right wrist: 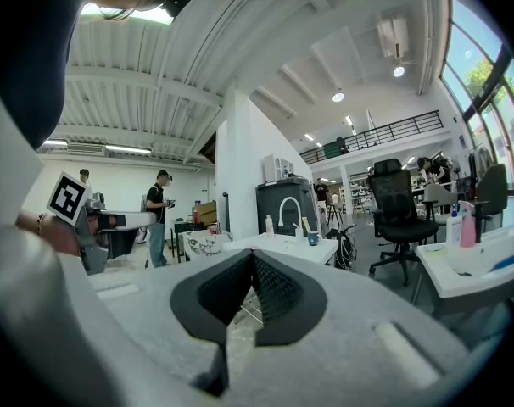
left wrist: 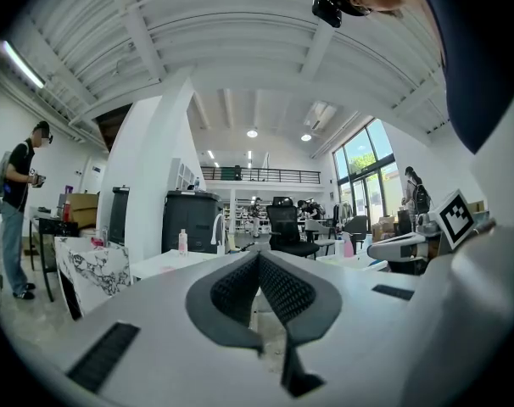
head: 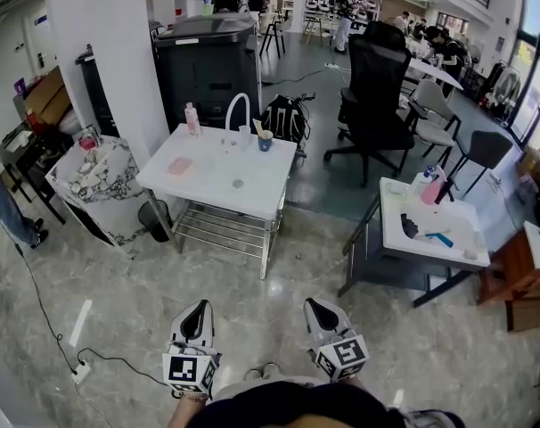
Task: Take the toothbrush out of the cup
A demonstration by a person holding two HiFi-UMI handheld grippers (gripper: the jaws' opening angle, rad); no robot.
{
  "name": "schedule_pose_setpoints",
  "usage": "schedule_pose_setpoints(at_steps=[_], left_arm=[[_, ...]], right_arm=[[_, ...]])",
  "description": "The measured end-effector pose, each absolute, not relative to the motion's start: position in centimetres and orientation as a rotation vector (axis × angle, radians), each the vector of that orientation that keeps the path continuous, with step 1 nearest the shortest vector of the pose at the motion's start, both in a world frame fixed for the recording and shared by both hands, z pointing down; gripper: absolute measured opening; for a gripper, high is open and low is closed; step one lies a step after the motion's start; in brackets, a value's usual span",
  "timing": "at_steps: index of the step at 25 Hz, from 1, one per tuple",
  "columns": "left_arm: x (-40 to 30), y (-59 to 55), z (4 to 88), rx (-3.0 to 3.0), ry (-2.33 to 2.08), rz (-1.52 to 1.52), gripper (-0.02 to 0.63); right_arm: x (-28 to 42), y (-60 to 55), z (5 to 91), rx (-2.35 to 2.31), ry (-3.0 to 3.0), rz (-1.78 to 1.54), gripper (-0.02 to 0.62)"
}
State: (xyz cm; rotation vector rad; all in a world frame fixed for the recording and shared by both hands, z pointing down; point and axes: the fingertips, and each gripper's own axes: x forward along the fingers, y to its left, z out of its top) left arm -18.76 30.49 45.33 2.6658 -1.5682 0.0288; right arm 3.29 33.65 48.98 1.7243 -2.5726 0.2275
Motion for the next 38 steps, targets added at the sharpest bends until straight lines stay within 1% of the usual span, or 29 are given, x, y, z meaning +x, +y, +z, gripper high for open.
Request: schedule_pose_setpoints(at_steps=[4, 8, 10, 14, 15, 16, 18, 19, 23, 26, 30, 38], left_arm=[[-18.9, 30.2, 45.4, 2.668, -1.575, 0.030, 0.002], [-18.9, 30.1, 45.5, 2.664, -1.578, 0.030, 0.002], [-18.9, 30.1, 45.8, 2.661, -1.581, 0.032, 0.002], [-19.0, 30.0, 45.7, 2.659, -1.586, 0.031, 0.002], [-19.1, 29.9, 45.7, 2.656, -1.588, 0.030, 0.002], [-19.1, 29.9, 45.7, 2.654, -1.591, 0.030, 0.002], [-19.2, 29.8, 45.6, 2.651, -1.594, 0.032, 0.002], [-19.2, 29.8, 45.6, 2.651, -1.594, 0.034, 0.002], [-19.1, 29.8, 45.6, 2.647, -1.594, 0.043, 0.002], [-19.2, 29.7, 45.9, 2.644, -1.593, 0.044, 0.002], [-19.2, 29.1, 46.1, 2.644, -1.592, 0.041, 0.002], [-18.9, 27.7, 46.0, 2.640, -1.601, 0.039, 0.002]], right_arm=[[3.4, 33.4, 48.9, 1.733, -2.598, 0.234, 0.006], [3.0, 33.4, 48.5, 1.699, -2.653, 0.170, 0.006], [2.6, 33.3, 48.1, 1.670, -2.660, 0.138, 0.026], [2.7, 33.0, 47.7, 1.694, -2.664, 0.121, 0.043], [2.9, 32.9, 47.6, 1.710, -2.664, 0.119, 0.067], [3.0, 32.8, 47.5, 1.727, -2.661, 0.119, 0.113], [3.4, 32.5, 47.6, 1.758, -2.645, 0.123, 0.231], [3.5, 32.4, 47.6, 1.769, -2.637, 0.123, 0.265], [3.7, 32.3, 47.5, 1.796, -2.620, 0.107, 0.333], [3.7, 32.2, 47.8, 1.810, -2.607, 0.093, 0.375], [3.5, 31.6, 47.7, 1.790, -2.600, 0.062, 0.403], [3.9, 30.2, 47.6, 1.791, -2.599, 0.074, 0.407]])
